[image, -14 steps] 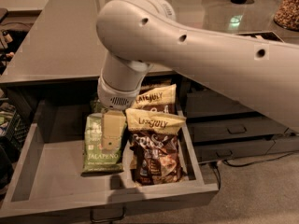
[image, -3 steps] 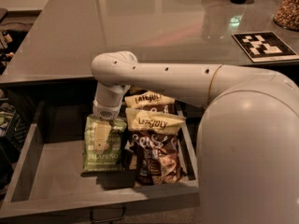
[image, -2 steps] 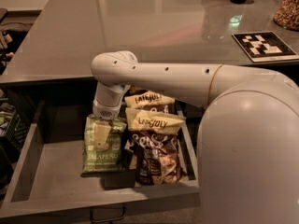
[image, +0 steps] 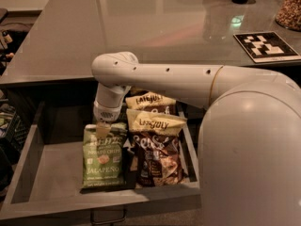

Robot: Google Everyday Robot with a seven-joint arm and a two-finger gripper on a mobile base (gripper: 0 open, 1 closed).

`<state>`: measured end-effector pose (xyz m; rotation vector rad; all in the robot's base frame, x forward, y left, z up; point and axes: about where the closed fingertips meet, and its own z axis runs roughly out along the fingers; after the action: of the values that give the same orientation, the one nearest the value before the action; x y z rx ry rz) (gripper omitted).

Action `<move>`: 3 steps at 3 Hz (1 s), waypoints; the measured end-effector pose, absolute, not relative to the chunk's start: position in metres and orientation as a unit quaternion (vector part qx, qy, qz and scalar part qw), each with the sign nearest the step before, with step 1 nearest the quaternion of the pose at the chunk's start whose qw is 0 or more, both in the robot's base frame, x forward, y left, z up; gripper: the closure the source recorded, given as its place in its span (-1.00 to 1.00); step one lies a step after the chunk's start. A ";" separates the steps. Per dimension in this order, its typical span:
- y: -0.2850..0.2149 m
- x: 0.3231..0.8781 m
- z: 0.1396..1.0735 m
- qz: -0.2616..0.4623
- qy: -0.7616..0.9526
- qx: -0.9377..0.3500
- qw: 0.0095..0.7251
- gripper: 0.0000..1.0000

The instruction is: Pick green jalapeno chip bag from top drawer and place on counter

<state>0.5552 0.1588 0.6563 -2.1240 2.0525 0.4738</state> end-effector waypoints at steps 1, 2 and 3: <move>0.159 0.555 0.656 0.158 0.684 -0.708 0.075 0.75; 0.159 0.555 0.656 0.158 0.684 -0.708 0.075 1.00; 0.159 0.555 0.656 0.158 0.684 -0.708 0.075 1.00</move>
Offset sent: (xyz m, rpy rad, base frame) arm 0.0000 0.0000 0.0000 0.0000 0.0000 0.0000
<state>0.5552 0.1588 0.6562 -2.1242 2.0525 0.4740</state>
